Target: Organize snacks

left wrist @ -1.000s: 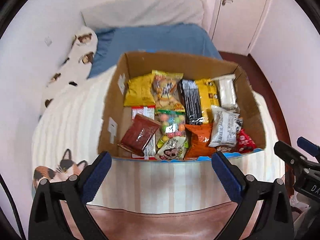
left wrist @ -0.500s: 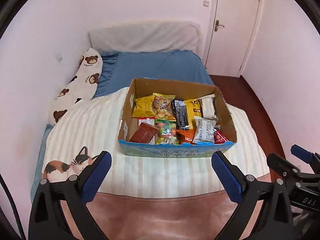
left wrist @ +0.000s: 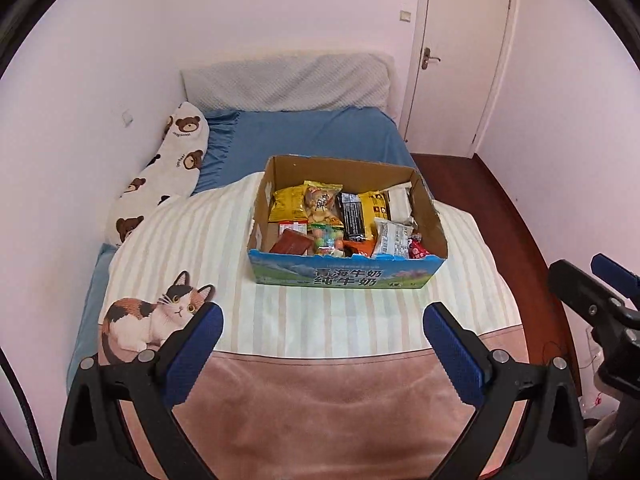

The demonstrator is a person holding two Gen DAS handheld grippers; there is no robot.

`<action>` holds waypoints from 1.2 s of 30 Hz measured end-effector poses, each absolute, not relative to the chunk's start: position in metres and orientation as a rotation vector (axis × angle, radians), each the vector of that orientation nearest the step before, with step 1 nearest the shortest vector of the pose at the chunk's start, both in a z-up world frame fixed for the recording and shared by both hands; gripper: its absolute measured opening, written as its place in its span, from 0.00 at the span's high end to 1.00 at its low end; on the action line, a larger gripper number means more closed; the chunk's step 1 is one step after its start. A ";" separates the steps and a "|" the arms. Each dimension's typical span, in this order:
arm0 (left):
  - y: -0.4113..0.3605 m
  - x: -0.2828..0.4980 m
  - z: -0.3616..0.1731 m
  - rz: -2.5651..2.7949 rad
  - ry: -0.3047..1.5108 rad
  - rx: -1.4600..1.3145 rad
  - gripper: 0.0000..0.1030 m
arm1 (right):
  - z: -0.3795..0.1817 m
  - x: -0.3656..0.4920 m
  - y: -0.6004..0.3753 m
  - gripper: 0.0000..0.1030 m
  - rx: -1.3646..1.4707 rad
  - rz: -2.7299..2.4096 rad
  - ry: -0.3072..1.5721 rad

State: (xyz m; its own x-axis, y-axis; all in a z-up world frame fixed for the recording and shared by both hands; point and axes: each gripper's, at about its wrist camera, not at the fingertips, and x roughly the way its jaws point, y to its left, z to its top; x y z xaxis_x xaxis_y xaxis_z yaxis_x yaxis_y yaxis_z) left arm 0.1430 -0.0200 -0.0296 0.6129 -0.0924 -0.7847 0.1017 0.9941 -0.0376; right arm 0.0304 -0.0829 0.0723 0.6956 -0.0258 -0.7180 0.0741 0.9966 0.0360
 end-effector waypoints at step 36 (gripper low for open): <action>-0.036 0.211 -0.045 -0.028 0.891 0.063 0.00 | 0.043 0.089 -0.111 0.00 0.094 -0.135 0.800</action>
